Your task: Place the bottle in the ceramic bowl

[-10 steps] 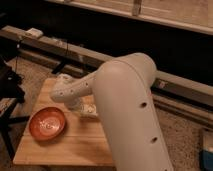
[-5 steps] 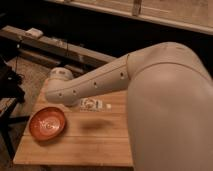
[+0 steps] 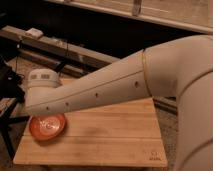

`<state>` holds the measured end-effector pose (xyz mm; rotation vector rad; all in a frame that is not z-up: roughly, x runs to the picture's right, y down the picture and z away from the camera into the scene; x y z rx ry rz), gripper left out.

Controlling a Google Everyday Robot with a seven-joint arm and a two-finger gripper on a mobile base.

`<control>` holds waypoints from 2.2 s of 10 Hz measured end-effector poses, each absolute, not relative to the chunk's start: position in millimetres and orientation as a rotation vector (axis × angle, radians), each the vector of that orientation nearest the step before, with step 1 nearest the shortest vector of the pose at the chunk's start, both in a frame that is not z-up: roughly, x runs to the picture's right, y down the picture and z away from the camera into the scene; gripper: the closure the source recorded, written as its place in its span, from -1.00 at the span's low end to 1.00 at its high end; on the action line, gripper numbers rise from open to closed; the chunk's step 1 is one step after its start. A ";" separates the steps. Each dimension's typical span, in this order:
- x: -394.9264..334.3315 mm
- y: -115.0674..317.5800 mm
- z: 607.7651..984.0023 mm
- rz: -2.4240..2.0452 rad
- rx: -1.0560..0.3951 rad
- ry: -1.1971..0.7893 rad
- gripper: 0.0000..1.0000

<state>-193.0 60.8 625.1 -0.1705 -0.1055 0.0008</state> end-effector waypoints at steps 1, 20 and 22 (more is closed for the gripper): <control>-205.8 60.9 607.7 -0.020 -0.145 -0.135 1.00; -380.8 93.6 608.2 -0.364 -0.261 -0.282 1.00; -387.4 103.4 620.3 -0.397 -0.306 -0.271 1.00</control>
